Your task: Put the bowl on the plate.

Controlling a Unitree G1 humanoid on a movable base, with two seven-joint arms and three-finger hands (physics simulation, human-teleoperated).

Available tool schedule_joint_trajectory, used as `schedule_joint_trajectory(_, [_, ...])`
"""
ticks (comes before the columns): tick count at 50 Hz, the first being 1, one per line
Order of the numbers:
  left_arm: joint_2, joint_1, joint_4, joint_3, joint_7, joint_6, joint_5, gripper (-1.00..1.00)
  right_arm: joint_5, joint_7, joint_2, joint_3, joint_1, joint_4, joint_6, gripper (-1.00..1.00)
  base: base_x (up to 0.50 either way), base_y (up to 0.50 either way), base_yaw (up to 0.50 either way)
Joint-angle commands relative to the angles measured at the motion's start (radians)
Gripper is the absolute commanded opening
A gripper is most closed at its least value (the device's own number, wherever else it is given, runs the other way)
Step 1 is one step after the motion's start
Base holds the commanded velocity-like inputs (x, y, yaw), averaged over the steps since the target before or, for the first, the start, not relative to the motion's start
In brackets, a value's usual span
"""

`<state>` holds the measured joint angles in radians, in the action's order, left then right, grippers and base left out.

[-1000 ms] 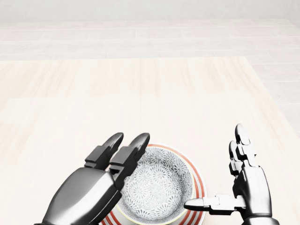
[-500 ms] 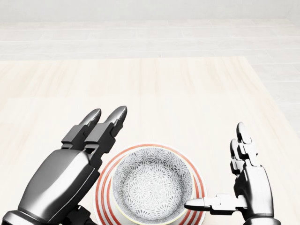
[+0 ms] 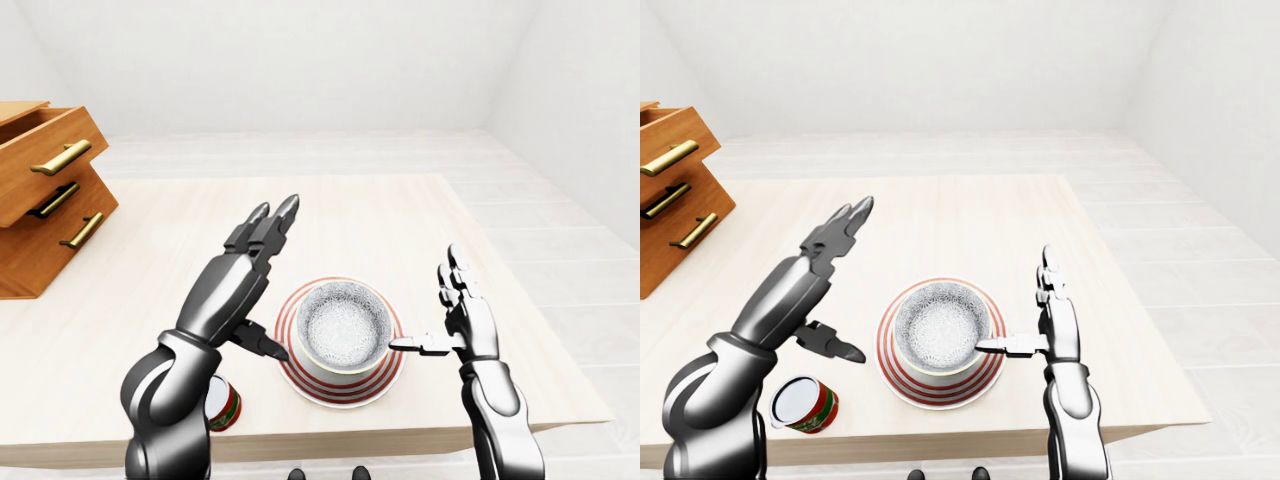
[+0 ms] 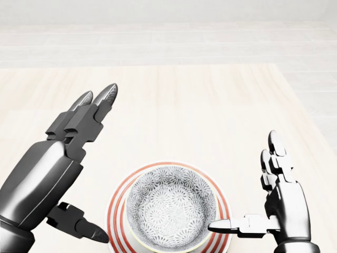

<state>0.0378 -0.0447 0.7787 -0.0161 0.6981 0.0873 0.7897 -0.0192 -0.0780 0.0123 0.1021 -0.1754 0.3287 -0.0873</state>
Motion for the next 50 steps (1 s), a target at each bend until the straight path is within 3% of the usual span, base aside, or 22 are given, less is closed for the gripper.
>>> schedule_joint_trajectory(1, [0.049, -0.076, -0.012, -0.103, 0.0, 0.0, -0.124, 1.0, -0.004, -0.003, -0.001, 0.002, -0.002, 0.02, 0.0, 1.0, 0.0, 0.0, 0.0])
schedule_joint_trajectory(6, [0.068, -0.09, -0.034, -0.15, -0.016, 0.0, -0.194, 1.0, -0.006, -0.005, 0.0, 0.005, -0.006, 0.032, 0.0, 1.0, 0.0, 0.0, 0.0])
schedule_joint_trajectory(23, [0.126, -0.078, -0.081, -0.203, -0.087, 0.0, -0.305, 1.0, -0.013, -0.017, -0.002, 0.022, -0.031, 0.075, 0.0, 1.0, 0.0, 0.0, 0.0])
schedule_joint_trajectory(50, [0.145, -0.039, -0.13, -0.24, -0.126, 0.0, -0.36, 1.0, -0.024, -0.049, -0.014, 0.061, -0.073, 0.161, 0.0, 1.0, 0.0, 0.0, 0.0])
